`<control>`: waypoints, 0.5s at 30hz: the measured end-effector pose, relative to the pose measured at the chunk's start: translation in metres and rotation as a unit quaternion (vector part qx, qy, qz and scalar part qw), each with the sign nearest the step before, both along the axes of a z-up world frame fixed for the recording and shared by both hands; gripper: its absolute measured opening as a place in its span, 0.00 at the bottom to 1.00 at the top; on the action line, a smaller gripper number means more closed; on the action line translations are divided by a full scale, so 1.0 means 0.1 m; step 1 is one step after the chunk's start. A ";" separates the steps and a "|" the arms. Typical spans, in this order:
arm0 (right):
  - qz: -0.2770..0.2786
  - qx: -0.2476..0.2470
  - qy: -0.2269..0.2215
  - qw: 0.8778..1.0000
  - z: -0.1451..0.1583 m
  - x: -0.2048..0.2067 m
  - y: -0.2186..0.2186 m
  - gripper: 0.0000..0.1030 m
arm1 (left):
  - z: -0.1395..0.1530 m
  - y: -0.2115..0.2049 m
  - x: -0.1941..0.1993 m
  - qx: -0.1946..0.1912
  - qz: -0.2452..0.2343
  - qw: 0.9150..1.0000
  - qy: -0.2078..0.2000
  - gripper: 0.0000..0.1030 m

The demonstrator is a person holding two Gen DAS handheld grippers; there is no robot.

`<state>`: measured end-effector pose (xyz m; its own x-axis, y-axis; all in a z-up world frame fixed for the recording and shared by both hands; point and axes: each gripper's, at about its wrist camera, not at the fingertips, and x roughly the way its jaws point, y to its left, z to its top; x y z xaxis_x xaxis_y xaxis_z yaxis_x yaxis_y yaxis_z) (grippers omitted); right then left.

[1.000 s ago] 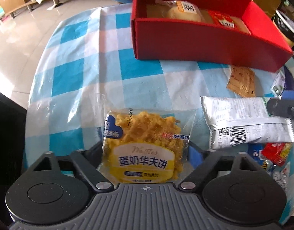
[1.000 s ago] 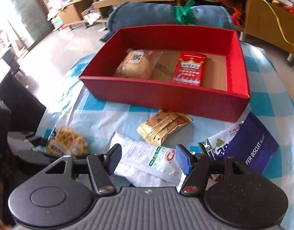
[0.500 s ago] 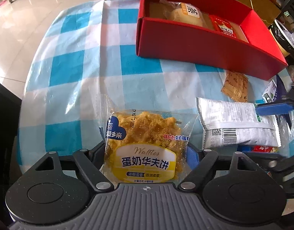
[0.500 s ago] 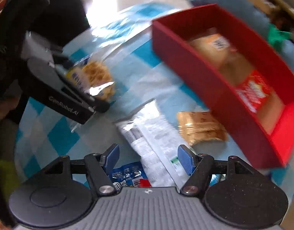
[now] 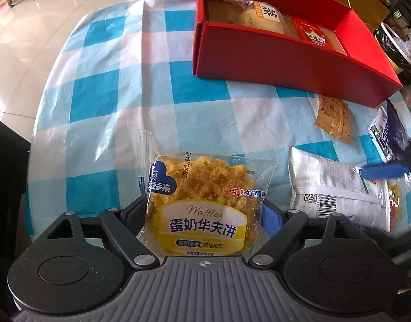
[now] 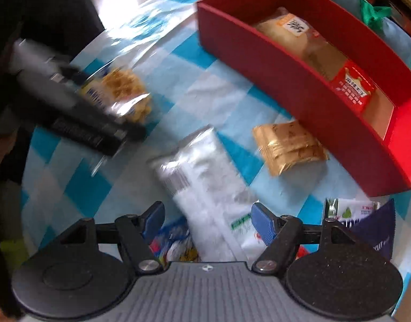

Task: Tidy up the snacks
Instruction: 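Grasp the yellow waffle packet with the left tool while the right tool nears the white biscuit packet, then grasp and lift the white biscuit packet with the right tool while the left tool holds the waffle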

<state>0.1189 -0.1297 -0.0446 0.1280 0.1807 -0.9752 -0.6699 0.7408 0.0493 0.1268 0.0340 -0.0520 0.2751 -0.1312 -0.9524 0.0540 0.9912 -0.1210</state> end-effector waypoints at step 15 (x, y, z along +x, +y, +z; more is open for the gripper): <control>0.079 -0.040 -0.015 0.996 -0.39 0.14 0.30 0.97 | -0.05 -0.01 0.00 0.007 -0.012 1.000 0.001 0.94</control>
<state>0.1330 -0.1002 -0.0831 0.1336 0.1222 -0.9835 -0.7788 0.6267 -0.0279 0.1268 0.0326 -0.0566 0.2692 -0.1253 -0.9549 0.0780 0.9911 -0.1080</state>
